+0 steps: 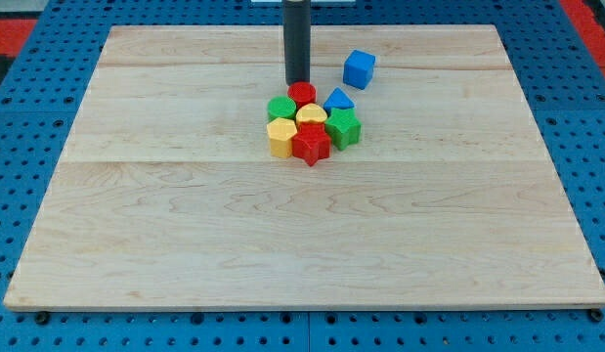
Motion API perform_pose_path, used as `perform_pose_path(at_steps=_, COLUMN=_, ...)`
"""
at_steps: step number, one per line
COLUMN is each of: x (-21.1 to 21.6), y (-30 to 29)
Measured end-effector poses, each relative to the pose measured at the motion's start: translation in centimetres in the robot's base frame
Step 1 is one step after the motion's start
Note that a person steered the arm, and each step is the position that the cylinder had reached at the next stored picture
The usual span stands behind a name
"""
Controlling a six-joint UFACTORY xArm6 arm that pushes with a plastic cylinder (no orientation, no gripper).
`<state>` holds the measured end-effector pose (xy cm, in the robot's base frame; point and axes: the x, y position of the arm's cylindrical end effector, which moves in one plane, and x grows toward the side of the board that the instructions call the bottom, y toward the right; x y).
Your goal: Point at the blue cube
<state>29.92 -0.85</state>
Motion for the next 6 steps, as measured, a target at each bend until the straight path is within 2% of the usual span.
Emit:
perform_pose_path(at_steps=1, x=-3.7, y=0.9)
perform_pose_path(at_steps=2, x=-5.7, y=4.9)
perform_pose_path(at_steps=3, x=-5.7, y=10.8)
perform_pose_path(at_steps=4, x=-5.7, y=11.6)
perform_pose_path(at_steps=6, x=-4.3, y=8.8)
